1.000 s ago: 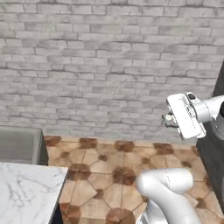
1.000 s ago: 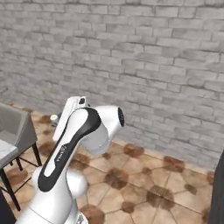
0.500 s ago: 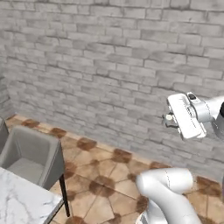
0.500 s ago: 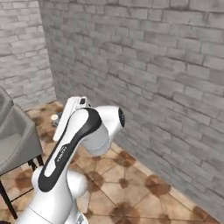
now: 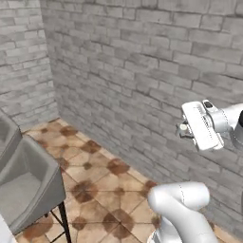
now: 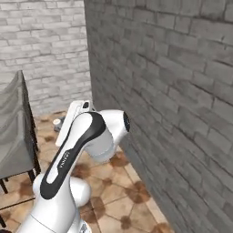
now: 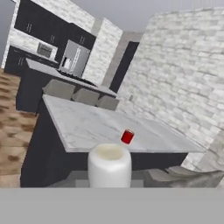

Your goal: Pick up the marshmallow and place it in the cup of hot chocolate on the dining counter.

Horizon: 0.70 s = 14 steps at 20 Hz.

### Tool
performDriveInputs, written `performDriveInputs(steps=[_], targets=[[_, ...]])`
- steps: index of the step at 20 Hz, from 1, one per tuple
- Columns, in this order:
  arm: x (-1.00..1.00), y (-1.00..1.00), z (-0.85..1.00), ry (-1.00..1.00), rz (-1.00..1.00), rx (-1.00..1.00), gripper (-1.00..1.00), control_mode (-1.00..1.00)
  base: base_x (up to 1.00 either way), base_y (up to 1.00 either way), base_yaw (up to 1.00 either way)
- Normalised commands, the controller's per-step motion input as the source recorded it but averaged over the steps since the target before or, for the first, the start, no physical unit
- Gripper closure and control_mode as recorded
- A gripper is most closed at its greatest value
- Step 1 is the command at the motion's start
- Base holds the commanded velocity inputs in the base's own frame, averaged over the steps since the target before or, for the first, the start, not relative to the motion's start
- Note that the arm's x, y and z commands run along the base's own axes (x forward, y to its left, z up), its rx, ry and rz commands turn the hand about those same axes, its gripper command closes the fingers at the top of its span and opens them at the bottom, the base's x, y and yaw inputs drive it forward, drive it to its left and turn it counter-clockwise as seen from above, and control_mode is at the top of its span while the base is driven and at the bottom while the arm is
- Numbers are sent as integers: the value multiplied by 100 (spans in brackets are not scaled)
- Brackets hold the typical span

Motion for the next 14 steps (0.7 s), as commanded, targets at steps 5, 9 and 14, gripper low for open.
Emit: performDriveInputs(steps=[5,9,14], targets=[[0,0,0,0,0,0,100,100,100,-59,59],[0,0,0,0,0,0,100,100,100,-49,64],[0,0,0,0,0,0,100,100,100,-44,67]])
